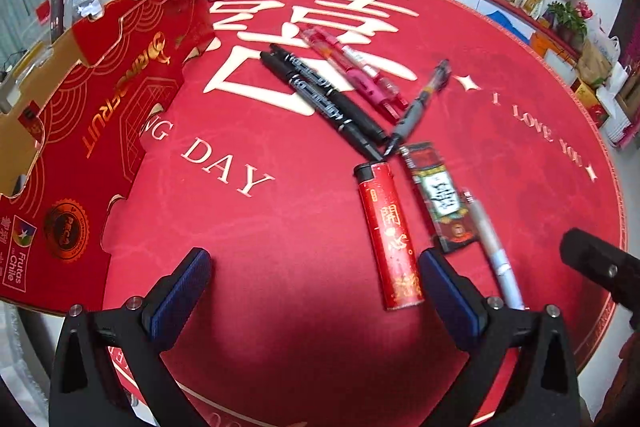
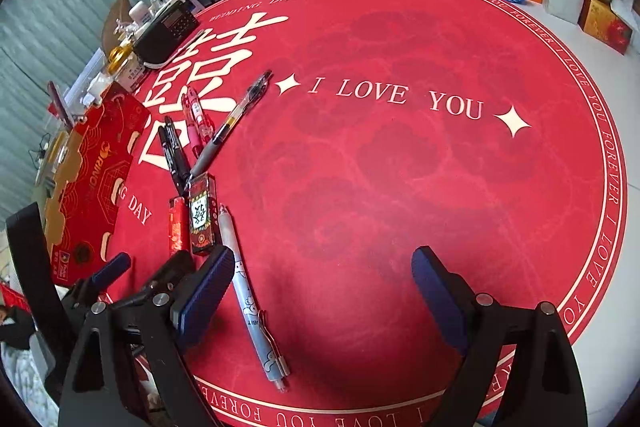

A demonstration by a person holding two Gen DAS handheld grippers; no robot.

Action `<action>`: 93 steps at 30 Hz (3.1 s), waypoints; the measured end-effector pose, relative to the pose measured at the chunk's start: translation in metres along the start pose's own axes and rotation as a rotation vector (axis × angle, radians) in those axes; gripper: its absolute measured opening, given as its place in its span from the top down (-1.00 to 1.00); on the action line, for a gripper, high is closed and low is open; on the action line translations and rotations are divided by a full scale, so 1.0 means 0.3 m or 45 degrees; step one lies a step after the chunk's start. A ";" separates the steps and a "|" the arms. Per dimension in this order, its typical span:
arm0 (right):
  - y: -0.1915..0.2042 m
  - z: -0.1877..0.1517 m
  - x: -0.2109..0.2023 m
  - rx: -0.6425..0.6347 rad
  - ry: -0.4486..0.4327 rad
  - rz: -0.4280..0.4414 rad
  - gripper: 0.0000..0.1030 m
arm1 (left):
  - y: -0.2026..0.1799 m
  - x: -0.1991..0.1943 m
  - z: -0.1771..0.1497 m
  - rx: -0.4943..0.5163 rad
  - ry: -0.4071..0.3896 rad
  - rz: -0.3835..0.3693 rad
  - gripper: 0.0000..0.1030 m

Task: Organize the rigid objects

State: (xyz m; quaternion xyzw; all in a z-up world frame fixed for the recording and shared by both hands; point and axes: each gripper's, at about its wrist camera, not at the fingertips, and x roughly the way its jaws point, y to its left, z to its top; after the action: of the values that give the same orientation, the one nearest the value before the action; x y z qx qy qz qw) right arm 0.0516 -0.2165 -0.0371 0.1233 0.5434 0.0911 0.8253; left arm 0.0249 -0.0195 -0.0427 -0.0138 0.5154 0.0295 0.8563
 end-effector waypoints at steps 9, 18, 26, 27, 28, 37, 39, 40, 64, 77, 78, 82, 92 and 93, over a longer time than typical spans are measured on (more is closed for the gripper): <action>0.186 -0.070 0.060 -0.417 0.012 -0.162 -0.76 | 0.009 0.015 0.033 -0.008 -0.026 0.024 -1.00; 0.241 -0.091 0.068 -0.574 0.034 -0.174 0.42 | -0.004 0.021 0.034 -0.039 -0.027 0.010 -0.99; 0.125 -0.052 0.039 -0.462 0.027 -0.210 0.80 | -0.079 0.032 0.044 0.023 -0.095 -0.025 -1.00; 0.123 -0.052 0.036 -0.459 0.025 -0.208 0.80 | -0.081 0.033 0.043 0.022 -0.108 -0.025 -1.00; 0.124 -0.054 0.035 -0.462 0.021 -0.214 0.80 | -0.082 0.033 0.042 0.017 -0.121 -0.024 -1.00; 0.084 -0.055 0.015 -0.385 0.019 -0.155 0.80 | -0.125 -0.009 0.043 0.136 -0.096 -0.094 0.25; 0.074 -0.052 0.009 -0.362 0.015 -0.139 0.80 | -0.145 -0.016 0.040 0.192 -0.082 -0.120 0.61; 0.068 -0.049 0.004 -0.345 0.013 -0.125 0.80 | -0.149 -0.020 0.036 0.203 -0.079 -0.130 0.61; 0.110 0.007 -0.103 -0.291 -0.076 -0.023 0.80 | -0.031 -0.230 0.017 0.077 -0.212 -0.123 0.61; 0.273 0.051 -0.140 -0.428 -0.144 -0.039 0.80 | 0.069 -0.329 0.054 -0.007 -0.341 -0.127 0.61; 0.291 0.057 -0.143 -0.440 -0.149 -0.036 0.80 | 0.081 -0.337 0.056 -0.016 -0.351 -0.125 0.61; 0.375 0.077 -0.149 -0.494 -0.172 -0.016 0.80 | 0.142 -0.367 0.067 -0.065 -0.391 -0.112 0.61; 0.579 0.093 -0.133 -0.636 -0.187 0.035 0.80 | 0.315 -0.401 0.070 -0.197 -0.451 -0.036 0.61; 0.602 0.094 -0.130 -0.651 -0.187 0.043 0.80 | 0.333 -0.401 0.070 -0.212 -0.453 -0.029 0.61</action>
State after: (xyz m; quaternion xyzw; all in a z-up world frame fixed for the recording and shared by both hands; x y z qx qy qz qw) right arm 0.0592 -0.0585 0.0625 -0.0737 0.4393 0.2300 0.8653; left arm -0.0192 0.0768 0.0742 -0.0850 0.3516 0.0641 0.9301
